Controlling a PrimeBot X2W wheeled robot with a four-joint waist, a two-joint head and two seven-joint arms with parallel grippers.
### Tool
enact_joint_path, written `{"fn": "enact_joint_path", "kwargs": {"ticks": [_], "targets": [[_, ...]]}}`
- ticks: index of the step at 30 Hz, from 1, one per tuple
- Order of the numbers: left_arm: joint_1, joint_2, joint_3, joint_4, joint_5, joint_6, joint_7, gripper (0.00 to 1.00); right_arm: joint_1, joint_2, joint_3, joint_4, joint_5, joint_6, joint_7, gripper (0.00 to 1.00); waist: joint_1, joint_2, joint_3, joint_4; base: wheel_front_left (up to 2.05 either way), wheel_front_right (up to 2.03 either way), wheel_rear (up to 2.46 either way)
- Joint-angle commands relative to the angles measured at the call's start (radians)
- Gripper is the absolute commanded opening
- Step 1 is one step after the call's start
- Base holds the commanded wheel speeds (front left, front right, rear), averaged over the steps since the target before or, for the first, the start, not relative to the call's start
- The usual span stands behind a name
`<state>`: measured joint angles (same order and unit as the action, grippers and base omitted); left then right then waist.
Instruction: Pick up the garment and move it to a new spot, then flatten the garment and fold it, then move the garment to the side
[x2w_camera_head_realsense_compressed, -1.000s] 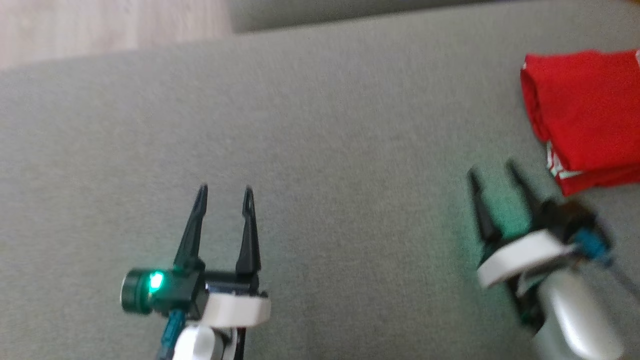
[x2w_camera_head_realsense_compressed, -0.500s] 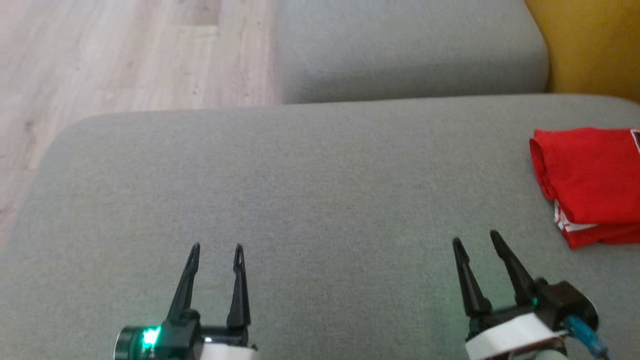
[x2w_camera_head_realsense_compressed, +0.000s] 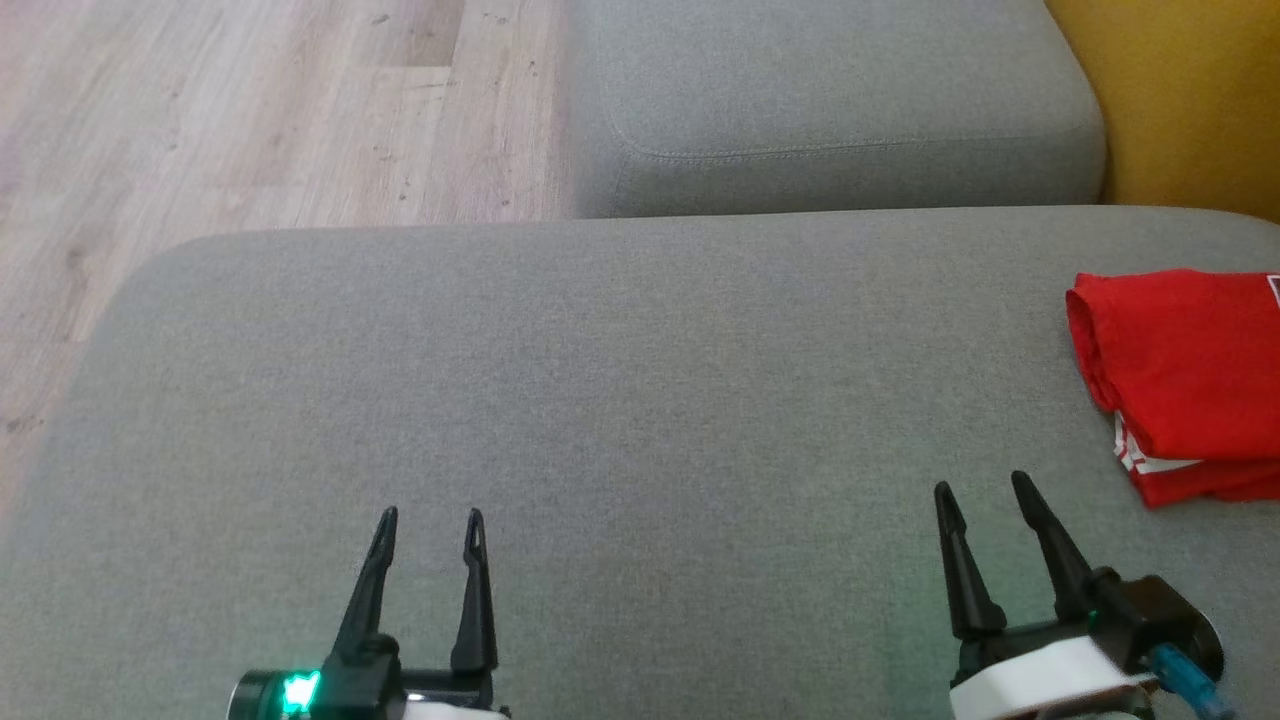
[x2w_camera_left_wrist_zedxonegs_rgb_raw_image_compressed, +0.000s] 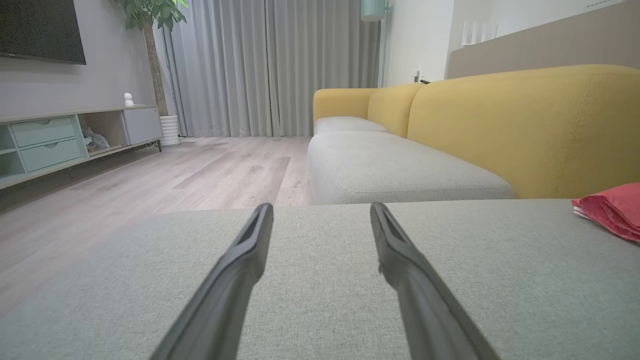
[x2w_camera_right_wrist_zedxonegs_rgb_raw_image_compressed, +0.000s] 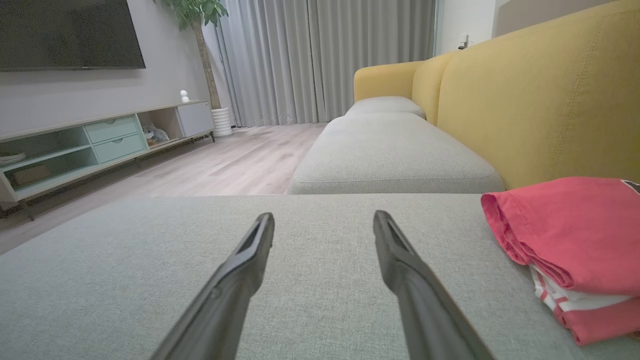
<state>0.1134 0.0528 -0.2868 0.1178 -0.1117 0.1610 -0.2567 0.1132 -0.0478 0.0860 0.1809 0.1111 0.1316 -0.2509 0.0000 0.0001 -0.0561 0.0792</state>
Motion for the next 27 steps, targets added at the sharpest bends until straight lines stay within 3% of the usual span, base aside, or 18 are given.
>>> {"fn": "enact_joint_path", "kwargs": {"ticks": [1,2,5,27], "targets": [[-0.035,-0.003,0.038,-0.029,0.013,0.0,-0.005,1.0,-0.033,-0.003,0.015,-0.035,-0.007,-0.001,-0.011,1.0,0.0,-0.0001,0.001,0.0,0.0,0.0,0.0],[0.0,0.0,-0.001,0.004,0.002,0.0,0.0,0.0,0.0,0.0,-0.003,0.004,0.0,0.0,0.0,0.0,0.0,-0.0001,0.001,-0.001,0.0,0.0,0.0],[0.014,0.0,-0.004,0.052,0.0,0.0,0.0,0.0,0.012,0.001,0.001,0.054,0.002,0.0,0.002,0.0,0.0001,-0.0001,0.001,-0.001,0.0,0.0,0.0],[-0.026,0.015,0.045,0.065,-0.282,-0.051,0.048,0.0,-0.028,-0.013,-0.016,0.054,0.281,0.0,0.051,0.0,0.0001,-0.0001,0.012,-0.015,0.0,0.0,0.0]]}}
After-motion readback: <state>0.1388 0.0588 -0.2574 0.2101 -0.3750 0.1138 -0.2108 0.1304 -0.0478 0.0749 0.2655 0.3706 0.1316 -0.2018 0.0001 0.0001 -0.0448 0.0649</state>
